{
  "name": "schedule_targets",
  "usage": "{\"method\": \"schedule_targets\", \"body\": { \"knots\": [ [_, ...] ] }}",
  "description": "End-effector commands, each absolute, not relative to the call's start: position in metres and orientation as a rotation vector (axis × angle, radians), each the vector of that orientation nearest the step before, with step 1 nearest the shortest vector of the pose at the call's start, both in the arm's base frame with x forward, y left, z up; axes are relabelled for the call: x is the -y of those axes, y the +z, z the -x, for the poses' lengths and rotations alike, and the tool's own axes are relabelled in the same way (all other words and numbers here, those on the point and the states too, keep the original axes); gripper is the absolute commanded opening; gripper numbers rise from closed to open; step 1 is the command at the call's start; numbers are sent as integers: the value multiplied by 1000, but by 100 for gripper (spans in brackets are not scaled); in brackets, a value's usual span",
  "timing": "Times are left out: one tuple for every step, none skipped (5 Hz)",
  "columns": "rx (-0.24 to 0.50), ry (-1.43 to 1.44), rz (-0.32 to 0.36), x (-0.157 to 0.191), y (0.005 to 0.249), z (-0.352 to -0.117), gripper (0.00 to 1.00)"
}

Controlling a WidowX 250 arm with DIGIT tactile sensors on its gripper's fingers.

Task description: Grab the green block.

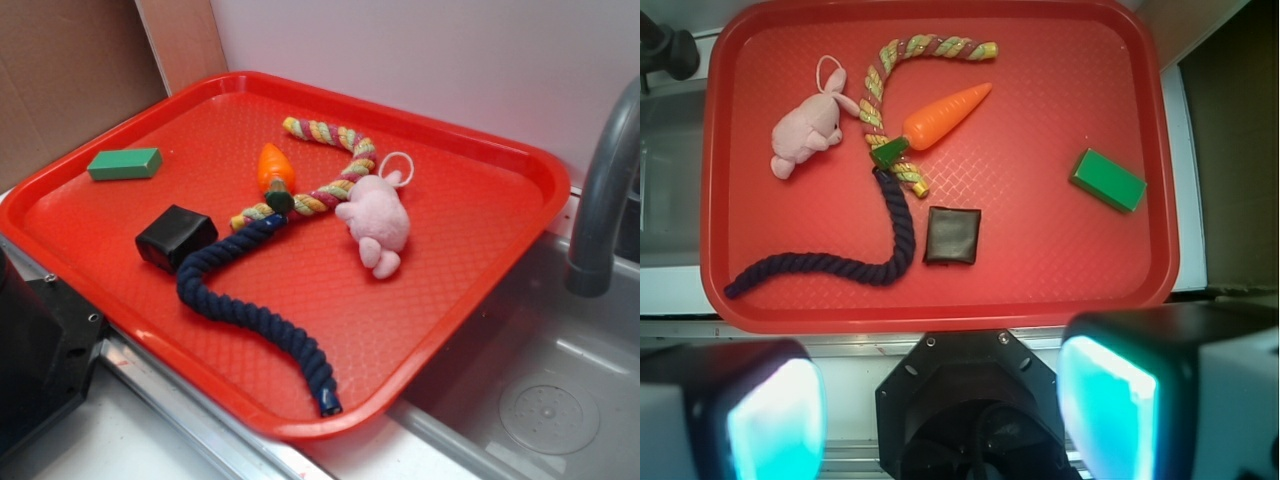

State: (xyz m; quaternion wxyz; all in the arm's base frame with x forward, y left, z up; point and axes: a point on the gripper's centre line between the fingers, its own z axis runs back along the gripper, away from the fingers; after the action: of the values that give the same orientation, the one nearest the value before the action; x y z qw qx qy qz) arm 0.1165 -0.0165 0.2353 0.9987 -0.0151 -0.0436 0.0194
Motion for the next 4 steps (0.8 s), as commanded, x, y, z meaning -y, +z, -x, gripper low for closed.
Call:
{"method": "schedule_targets", "body": {
  "knots": [
    [87,39,30,17,235,-116,100],
    [131,-52,-73,-33,187,-132,100],
    [184,-181,-123,-67,163,-143,100],
    [183,-286,-155,-94,145,-149,100]
  ]
}}
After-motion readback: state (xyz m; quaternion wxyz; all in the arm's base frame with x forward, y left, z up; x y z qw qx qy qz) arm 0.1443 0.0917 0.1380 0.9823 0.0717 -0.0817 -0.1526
